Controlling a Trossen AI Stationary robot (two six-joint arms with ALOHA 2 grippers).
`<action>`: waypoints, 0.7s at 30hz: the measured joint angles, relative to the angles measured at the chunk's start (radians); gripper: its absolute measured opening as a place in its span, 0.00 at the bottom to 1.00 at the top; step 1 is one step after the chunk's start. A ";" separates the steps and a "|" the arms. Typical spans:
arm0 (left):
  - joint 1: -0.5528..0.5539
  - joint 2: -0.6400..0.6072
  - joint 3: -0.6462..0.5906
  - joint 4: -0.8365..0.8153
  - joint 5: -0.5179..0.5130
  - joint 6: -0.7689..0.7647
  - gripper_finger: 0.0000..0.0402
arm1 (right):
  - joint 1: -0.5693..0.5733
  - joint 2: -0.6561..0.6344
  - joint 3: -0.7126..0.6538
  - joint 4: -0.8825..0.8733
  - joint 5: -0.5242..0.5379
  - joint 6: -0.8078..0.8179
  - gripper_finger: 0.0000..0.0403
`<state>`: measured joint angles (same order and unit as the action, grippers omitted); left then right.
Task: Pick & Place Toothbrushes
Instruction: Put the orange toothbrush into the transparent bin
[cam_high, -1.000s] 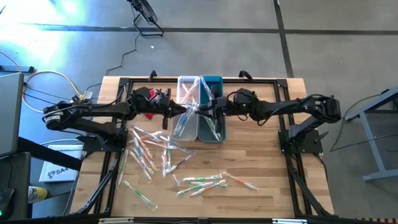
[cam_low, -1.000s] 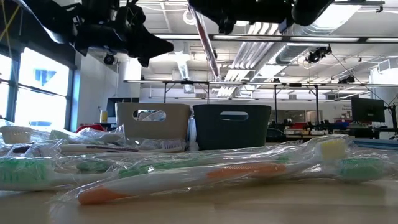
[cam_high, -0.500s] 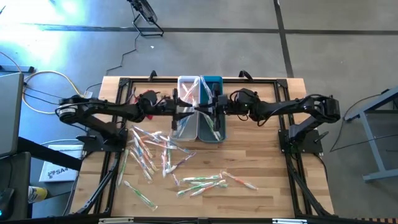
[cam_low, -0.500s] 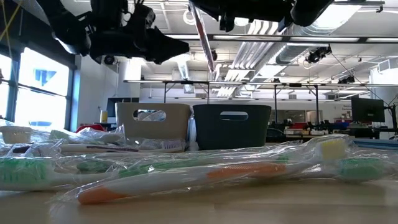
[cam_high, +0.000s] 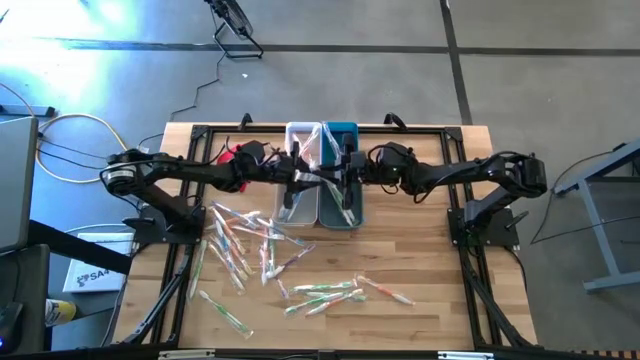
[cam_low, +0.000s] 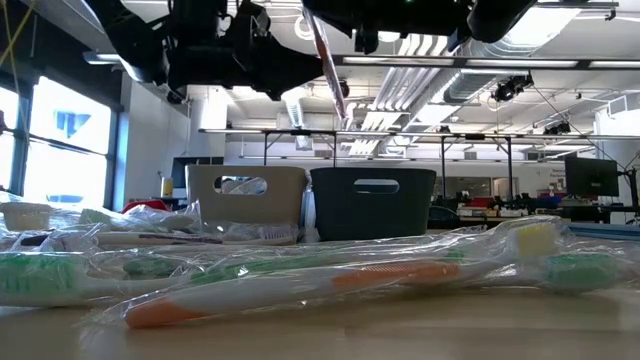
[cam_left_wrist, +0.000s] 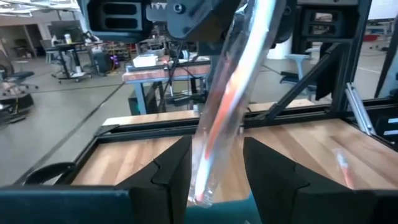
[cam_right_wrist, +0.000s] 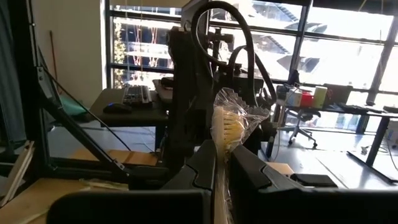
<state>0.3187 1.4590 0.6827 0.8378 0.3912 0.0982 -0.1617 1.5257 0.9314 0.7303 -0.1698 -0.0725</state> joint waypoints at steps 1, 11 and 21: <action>0.000 0.000 0.000 0.001 0.000 0.000 0.35 | 0.000 0.000 0.000 0.000 0.010 -0.001 0.03; -0.055 0.000 0.002 0.035 -0.080 0.002 0.35 | 0.000 0.004 0.000 -0.014 0.035 -0.002 0.03; -0.060 0.000 0.002 0.034 -0.114 -0.002 0.35 | 0.001 0.004 0.000 -0.018 0.039 -0.001 0.03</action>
<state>0.2588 1.4590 0.6849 0.8722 0.2775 0.0967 -0.1612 1.5299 0.9310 0.7120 -0.1310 -0.0734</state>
